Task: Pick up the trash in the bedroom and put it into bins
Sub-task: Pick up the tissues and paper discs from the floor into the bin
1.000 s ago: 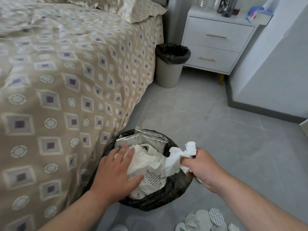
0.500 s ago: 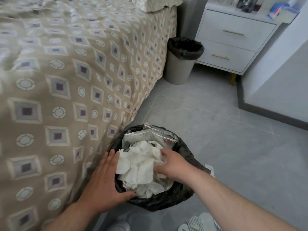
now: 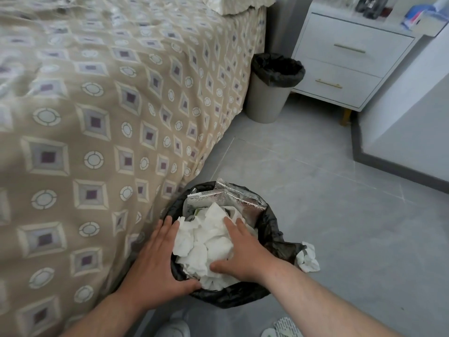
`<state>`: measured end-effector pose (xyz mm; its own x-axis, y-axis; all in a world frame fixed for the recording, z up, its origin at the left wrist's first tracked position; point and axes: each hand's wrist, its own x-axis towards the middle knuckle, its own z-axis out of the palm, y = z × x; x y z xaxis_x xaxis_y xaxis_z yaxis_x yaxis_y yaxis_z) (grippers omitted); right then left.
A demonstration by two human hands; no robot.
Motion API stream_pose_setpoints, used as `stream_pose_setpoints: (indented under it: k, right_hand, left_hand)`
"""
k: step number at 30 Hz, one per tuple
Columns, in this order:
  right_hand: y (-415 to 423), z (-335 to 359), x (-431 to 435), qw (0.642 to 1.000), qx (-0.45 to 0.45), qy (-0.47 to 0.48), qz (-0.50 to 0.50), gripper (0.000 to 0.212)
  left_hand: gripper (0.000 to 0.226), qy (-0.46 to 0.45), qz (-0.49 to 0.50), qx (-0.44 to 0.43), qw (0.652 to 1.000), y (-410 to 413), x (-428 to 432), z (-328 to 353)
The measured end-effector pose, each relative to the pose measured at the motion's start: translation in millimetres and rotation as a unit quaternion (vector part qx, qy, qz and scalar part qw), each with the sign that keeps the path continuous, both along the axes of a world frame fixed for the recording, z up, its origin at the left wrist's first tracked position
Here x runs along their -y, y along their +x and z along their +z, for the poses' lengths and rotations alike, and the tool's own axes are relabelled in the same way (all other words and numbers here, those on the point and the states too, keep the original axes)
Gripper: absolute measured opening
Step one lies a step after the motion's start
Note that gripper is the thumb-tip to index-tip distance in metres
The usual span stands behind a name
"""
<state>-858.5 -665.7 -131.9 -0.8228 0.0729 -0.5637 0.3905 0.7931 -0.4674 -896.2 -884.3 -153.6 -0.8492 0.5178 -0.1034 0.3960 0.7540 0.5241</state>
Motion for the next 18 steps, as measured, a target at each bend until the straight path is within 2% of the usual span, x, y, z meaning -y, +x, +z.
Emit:
stream_pose_setpoints:
  k: [4,7,9,11,14,16,18]
  right_hand:
    - [-6,-1,4,1.000,0.018,0.021,-0.001,0.117]
    - [4,23,-4,0.997,-0.026,0.054,0.039,0.107]
    - [20,50,-18,0.992,-0.087,0.067,0.069,0.093]
    - [44,73,-42,0.985,-0.143,0.069,0.070,0.076]
    - [89,85,-95,0.984,-0.141,0.103,0.025,0.057]
    - [125,71,-133,0.987,-0.087,0.135,-0.033,0.047]
    - [164,44,-161,0.986,-0.023,0.140,-0.091,0.048]
  left_hand:
    - [0.128,-0.007,-0.002,0.006,1.000,-2,0,0]
    - [0.129,-0.020,-0.017,-0.006,1.000,-3,-1,11]
    - [0.118,-0.011,-0.043,-0.043,0.998,-2,-5,28]
    - [0.099,0.016,-0.111,-0.113,0.987,3,-18,52]
    - [0.073,0.049,-0.279,-0.172,0.943,24,-62,94]
    - [0.057,0.023,-0.417,-0.180,0.891,46,-96,106]
    - [0.047,-0.003,-0.518,-0.165,0.839,71,-124,99]
